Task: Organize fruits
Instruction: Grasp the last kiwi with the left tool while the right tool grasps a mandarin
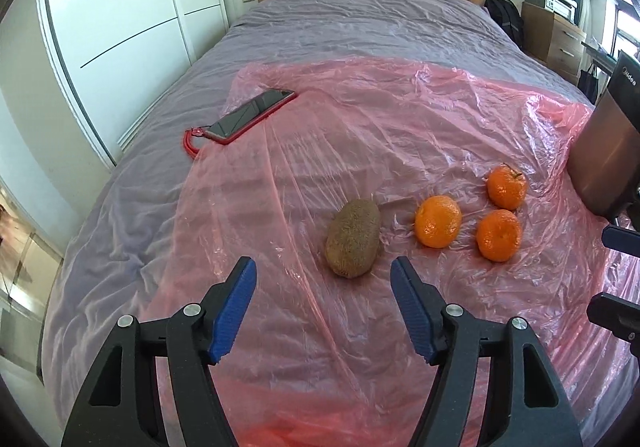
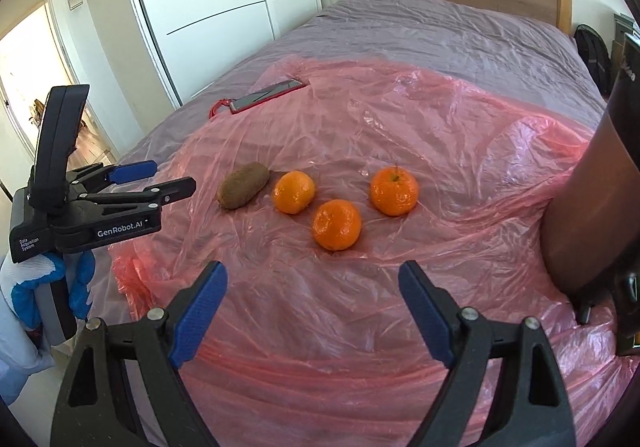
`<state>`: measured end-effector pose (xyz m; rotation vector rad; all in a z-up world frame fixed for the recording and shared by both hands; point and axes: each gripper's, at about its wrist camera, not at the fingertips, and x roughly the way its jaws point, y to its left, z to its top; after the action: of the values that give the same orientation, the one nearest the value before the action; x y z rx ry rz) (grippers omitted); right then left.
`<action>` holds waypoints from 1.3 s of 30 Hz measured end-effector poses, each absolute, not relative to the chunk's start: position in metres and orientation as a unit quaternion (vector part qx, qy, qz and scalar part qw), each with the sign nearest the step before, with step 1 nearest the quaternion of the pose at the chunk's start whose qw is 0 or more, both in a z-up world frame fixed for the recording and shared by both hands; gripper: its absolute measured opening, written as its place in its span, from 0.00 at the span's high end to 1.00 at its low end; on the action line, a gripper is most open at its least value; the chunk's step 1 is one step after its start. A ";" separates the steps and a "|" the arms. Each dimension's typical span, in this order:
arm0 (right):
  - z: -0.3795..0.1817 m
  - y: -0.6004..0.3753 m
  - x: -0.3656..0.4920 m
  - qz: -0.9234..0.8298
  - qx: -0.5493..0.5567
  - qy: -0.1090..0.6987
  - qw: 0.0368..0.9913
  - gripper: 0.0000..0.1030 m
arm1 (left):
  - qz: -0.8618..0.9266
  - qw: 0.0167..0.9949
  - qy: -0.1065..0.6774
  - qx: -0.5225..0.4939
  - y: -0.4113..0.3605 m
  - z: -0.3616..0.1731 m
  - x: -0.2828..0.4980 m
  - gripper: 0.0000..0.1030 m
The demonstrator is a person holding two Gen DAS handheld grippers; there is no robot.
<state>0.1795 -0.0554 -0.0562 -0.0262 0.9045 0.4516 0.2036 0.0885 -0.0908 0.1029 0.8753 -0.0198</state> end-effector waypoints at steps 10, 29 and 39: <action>-0.097 -0.042 0.232 0.208 0.005 0.462 0.862 0.11 | -0.058 0.884 0.461 0.052 0.086 -0.125 0.250 0.38; -0.130 -0.034 0.273 0.214 0.045 0.490 0.844 0.30 | -0.105 0.866 0.487 0.038 0.084 -0.153 0.282 0.38; -0.138 -0.038 0.277 0.215 0.055 0.496 0.839 0.53 | -0.105 0.866 0.489 0.024 0.089 -0.156 0.285 0.50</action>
<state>0.2766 -0.0381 -0.1382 0.1171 1.0489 0.4556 0.2854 0.0895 -0.1557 0.0493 1.0246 -0.2199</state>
